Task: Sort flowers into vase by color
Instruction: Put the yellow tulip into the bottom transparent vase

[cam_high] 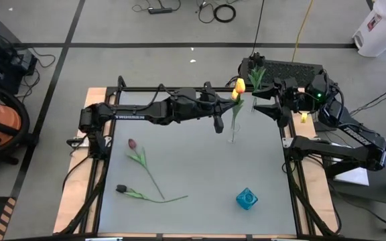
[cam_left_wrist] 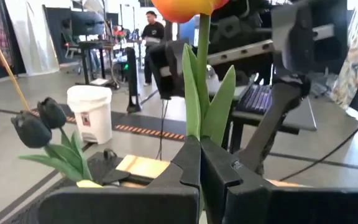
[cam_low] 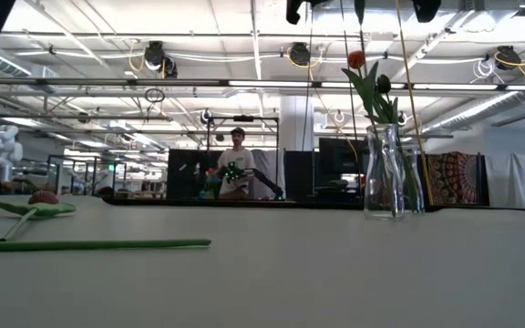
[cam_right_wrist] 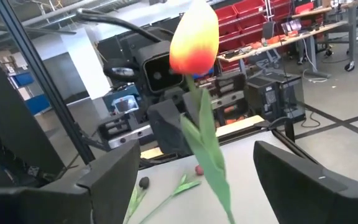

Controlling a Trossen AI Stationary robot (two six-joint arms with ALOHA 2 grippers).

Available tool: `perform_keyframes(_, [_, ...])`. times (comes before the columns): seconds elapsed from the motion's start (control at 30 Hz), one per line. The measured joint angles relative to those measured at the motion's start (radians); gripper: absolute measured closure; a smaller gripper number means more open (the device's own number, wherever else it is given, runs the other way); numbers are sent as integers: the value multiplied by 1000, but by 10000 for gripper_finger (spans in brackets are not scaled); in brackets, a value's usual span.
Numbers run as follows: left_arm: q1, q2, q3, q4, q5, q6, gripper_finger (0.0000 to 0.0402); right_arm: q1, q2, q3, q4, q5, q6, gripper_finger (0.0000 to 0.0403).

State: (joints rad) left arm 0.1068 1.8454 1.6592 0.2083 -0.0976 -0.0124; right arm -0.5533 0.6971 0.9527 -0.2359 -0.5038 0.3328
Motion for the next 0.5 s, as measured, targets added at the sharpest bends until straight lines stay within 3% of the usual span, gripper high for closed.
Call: perform_keyframes(0.5, [22,1,0,48,37,-7,402,0,4,0,-1,0,-1,96])
